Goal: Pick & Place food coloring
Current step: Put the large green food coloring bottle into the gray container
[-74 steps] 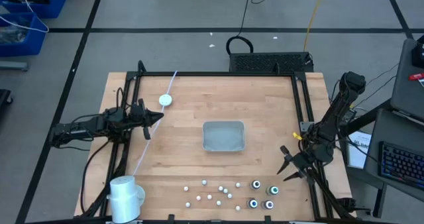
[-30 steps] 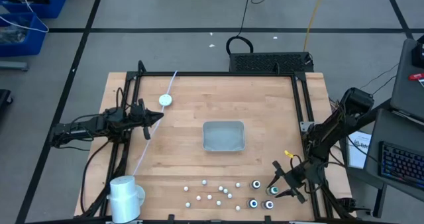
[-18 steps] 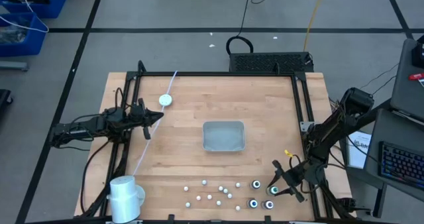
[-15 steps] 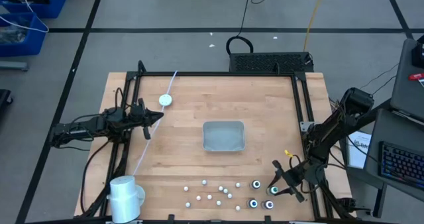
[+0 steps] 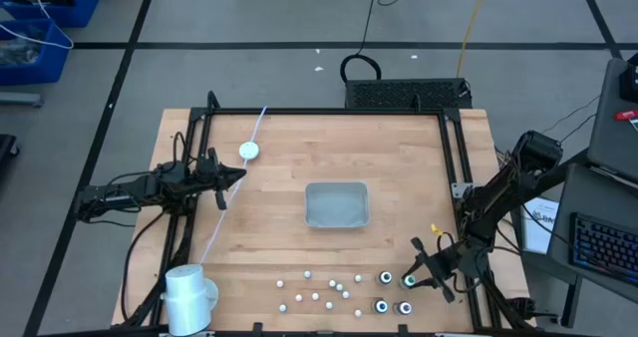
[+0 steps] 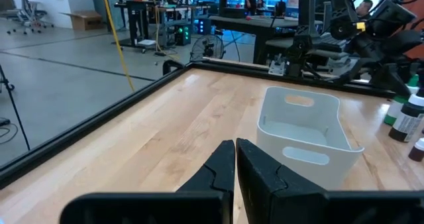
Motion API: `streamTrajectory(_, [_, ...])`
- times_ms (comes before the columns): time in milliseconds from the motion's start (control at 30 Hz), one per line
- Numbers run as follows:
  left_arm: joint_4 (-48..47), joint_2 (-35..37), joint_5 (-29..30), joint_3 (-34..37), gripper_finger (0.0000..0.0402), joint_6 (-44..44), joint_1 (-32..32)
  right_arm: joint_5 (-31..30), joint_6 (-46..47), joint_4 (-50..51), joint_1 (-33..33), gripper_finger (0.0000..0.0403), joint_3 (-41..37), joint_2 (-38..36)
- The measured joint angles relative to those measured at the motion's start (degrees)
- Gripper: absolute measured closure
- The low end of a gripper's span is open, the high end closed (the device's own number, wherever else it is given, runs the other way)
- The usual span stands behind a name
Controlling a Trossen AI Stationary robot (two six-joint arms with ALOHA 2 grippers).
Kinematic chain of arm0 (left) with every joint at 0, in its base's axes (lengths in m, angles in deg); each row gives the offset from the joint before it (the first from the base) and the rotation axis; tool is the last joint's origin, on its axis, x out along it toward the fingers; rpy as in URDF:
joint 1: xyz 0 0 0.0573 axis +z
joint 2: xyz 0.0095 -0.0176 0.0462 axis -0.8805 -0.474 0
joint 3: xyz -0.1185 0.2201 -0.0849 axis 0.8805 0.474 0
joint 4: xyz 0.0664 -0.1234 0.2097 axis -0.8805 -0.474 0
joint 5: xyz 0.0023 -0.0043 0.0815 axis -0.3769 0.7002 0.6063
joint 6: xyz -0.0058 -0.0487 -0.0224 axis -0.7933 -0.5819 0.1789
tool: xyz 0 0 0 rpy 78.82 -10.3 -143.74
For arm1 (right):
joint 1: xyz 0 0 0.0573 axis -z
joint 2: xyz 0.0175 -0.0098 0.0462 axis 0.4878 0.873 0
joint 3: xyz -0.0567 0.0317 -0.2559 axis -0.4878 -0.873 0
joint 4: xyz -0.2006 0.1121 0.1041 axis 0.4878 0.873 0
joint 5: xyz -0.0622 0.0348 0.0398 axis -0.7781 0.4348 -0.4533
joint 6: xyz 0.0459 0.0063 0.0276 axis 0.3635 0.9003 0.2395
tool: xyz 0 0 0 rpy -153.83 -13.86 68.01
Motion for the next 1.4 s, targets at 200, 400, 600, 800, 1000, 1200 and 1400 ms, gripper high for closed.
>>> streamTrajectory(200, [0.0,0.0,0.0,0.0,0.038,-0.1,0.0,-7.0,0.1,14.0,0.0,0.0294,0.0,-9.6])
streamTrajectory(400, [0.0,0.0,0.0,-0.1,0.038,-0.1,0.0,-19.4,1.2,29.4,0.9,0.0294,0.0,-23.9])
streamTrajectory(600, [0.0,0.0,0.0,-0.1,0.038,-0.2,0.0,-22.7,-10.4,28.6,4.7,0.0294,0.0,-36.8])
streamTrajectory(800, [0.0,0.0,0.0,-0.1,0.038,0.2,0.0,-23.2,-20.7,21.3,11.4,0.0294,0.0,-42.5])
streamTrajectory(1000, [-0.4,0.0,0.0,-0.1,0.038,0.1,0.0,-9.8,-28.5,10.5,22.1,0.0294,1.2,-38.8])
streamTrajectory(1200, [-0.4,0.0,0.0,-0.1,0.038,1.3,0.0,0.5,-25.4,10.1,34.4,0.0294,9.9,-26.0])
streamTrajectory(1400, [-0.4,0.0,0.0,-0.1,0.038,1.5,0.0,8.6,-25.6,9.1,43.1,0.0294,21.9,-9.0])
